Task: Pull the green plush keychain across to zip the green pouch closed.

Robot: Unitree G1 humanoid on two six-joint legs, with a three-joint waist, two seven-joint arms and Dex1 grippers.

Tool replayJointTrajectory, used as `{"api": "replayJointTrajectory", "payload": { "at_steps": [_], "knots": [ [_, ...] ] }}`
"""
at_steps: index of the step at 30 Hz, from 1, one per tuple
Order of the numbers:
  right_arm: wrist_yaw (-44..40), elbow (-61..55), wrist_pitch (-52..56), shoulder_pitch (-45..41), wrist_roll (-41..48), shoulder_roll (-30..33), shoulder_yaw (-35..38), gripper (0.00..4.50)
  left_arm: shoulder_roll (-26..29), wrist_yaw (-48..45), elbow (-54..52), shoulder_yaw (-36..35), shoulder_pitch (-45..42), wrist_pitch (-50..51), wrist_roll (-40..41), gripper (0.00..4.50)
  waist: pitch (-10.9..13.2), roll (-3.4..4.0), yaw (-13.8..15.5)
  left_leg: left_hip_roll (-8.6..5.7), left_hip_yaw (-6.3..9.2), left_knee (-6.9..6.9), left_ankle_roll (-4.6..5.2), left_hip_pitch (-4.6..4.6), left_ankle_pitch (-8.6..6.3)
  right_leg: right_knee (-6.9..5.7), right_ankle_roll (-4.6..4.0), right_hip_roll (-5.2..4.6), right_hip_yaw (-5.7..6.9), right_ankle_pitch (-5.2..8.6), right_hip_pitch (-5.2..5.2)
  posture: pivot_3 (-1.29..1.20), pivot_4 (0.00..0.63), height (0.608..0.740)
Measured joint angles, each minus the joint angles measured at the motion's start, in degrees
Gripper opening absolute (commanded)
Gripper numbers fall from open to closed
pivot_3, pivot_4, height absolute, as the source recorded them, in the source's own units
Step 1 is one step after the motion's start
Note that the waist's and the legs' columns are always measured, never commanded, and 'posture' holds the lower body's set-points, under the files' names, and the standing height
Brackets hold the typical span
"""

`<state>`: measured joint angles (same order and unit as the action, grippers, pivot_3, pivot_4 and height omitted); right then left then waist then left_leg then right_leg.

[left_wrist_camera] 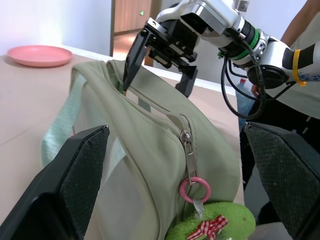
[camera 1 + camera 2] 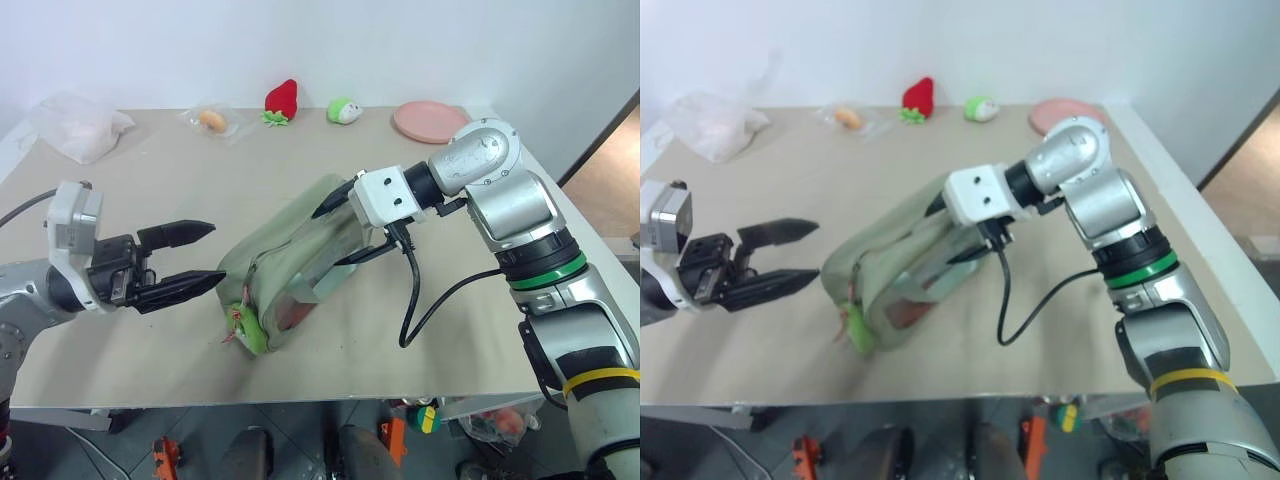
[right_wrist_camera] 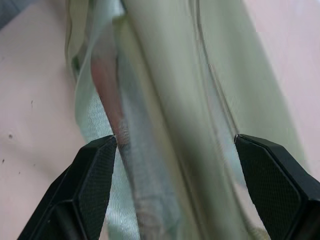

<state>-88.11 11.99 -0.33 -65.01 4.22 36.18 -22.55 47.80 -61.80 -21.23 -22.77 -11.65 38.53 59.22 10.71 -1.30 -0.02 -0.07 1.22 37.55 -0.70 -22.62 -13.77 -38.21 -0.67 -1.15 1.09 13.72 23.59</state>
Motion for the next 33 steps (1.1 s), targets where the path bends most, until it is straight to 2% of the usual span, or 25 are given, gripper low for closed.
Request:
{"api": "replayJointTrajectory", "payload": {
  "at_steps": [19, 33],
  "knots": [
    [2.0, 4.4, 1.1, 0.2, -1.3, 2.0, 0.6, 3.78, -0.4, -0.8, 2.2, 0.7, -1.8, -0.7, -0.5, 4.50, 0.0, 0.00, 0.0, -0.01, -0.02, 0.00, 0.00, 0.00, 0.00, 0.00, 0.00, 0.00, -0.01, 0.00, -0.01, 0.00, 0.150, 0.740],
    [6.0, 13.1, -2.2, -1.2, -3.5, 1.2, 1.2, 3.78, -1.6, -0.1, 2.3, 0.8, -4.6, 0.6, 2.4, 4.50, 0.0, 0.00, 0.0, -0.01, -0.02, 0.00, -0.01, 0.00, 0.01, 0.00, -0.01, 0.00, -0.01, -0.01, -0.01, 0.00, 0.150, 0.740]
  ]
}}
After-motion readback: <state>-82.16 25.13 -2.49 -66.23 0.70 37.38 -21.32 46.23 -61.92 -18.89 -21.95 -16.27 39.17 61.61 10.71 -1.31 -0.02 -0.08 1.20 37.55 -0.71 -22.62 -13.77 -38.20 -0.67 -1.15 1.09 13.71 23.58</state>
